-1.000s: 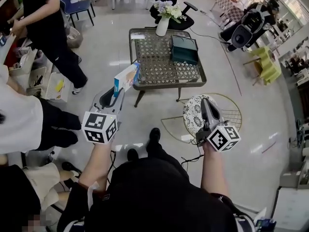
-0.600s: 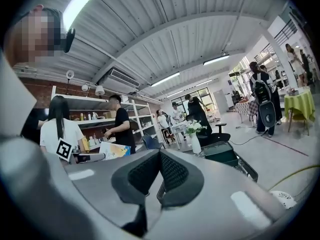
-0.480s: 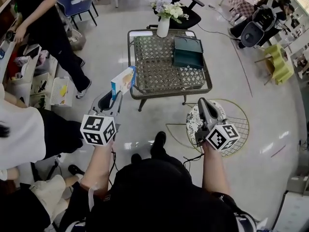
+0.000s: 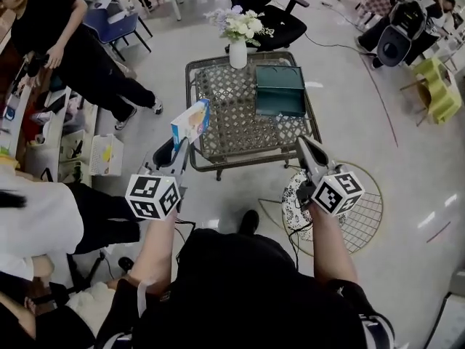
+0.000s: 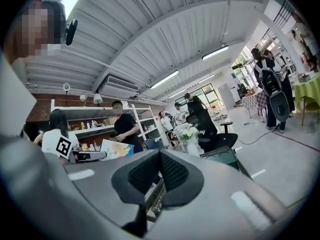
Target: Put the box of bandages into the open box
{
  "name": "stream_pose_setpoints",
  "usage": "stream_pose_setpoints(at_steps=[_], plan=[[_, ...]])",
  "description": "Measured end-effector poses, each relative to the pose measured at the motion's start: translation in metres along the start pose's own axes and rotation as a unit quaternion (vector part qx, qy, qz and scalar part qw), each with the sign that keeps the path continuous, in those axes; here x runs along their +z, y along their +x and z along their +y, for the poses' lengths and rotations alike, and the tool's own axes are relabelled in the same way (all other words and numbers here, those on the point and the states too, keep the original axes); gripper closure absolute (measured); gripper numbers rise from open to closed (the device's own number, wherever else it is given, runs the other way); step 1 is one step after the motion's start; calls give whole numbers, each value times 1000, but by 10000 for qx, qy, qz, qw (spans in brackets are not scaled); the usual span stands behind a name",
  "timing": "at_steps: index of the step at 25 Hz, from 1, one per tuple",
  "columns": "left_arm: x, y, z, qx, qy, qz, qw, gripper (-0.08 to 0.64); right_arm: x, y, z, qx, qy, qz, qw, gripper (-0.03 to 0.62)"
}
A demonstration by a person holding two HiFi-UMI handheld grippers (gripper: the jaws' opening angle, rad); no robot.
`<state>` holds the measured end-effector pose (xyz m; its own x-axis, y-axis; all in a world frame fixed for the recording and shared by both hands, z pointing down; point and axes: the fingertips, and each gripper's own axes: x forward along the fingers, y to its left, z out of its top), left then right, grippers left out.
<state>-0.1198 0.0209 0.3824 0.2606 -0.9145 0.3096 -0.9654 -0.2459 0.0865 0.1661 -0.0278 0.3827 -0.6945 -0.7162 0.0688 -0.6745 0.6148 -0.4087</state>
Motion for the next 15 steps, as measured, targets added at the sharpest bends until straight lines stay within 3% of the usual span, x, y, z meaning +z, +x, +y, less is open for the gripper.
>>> stream_pose_setpoints(at_steps=[7, 15], plan=[[20, 28, -8, -72, 217, -33, 9997, 471, 0, 6, -31, -75, 237, -127, 9996, 581], [31, 63, 1, -350, 125, -188, 9991, 471, 1, 23, -39, -236, 205, -70, 9995, 581]])
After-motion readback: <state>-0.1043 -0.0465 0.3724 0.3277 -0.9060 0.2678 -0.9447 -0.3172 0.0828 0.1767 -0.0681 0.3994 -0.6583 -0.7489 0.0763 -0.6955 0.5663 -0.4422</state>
